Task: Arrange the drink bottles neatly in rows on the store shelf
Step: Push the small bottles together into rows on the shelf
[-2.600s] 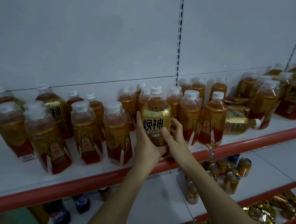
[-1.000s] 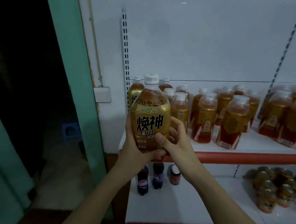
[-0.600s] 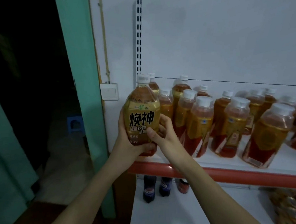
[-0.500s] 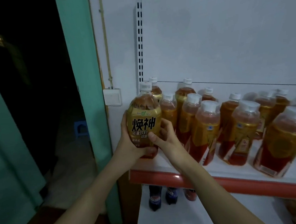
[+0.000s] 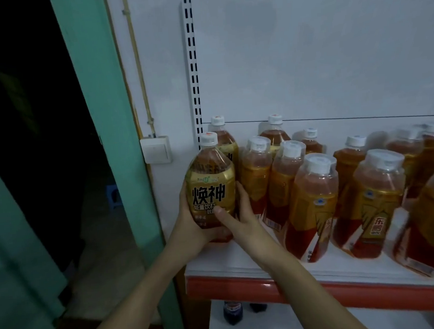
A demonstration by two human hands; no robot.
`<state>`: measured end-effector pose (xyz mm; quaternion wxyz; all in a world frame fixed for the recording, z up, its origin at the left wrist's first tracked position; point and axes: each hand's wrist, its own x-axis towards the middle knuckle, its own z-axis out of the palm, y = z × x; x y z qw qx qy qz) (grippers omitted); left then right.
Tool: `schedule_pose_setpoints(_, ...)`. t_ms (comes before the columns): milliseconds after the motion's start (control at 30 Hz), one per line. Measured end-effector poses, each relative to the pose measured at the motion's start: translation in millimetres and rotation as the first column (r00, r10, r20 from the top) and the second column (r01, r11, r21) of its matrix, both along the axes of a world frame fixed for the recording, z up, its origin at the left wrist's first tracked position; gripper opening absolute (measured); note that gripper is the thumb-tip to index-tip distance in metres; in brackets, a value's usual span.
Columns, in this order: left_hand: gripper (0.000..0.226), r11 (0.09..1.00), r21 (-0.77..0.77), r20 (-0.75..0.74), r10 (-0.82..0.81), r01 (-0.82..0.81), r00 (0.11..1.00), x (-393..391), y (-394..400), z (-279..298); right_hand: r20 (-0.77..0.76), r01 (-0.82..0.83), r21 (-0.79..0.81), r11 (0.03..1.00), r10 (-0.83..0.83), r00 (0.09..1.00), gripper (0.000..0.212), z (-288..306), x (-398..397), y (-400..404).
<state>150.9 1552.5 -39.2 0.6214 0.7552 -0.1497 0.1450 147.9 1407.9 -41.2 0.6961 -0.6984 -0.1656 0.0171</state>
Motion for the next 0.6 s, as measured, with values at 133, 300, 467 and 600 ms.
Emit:
schedule_pose_setpoints(133,0.118,0.999,-0.004,-0.004,-0.051,0.051,0.999,8,-1,-4,0.006,0.029,-0.028,0.999,-0.029,1.0,0.085,3,-2,-5)
schedule_pose_setpoints(300,0.125,0.993,-0.031,-0.078,-0.117,0.115,0.99,7,7,-11,0.127,0.23,-0.133,0.964,-0.213,0.969,0.045,9,-13,-5)
schedule_pose_setpoints(467,0.12,0.994,0.016,-0.063,-0.111,0.112,0.992,-4,10,-7,0.351,0.49,-0.323,0.81,-0.378,0.857,0.041,26,-32,5)
schedule_pose_setpoints(600,0.101,0.992,0.024,0.062,0.124,-0.126,0.99,-35,7,1,0.481,0.674,-0.341,0.655,-0.495,0.724,0.025,38,-56,-1)
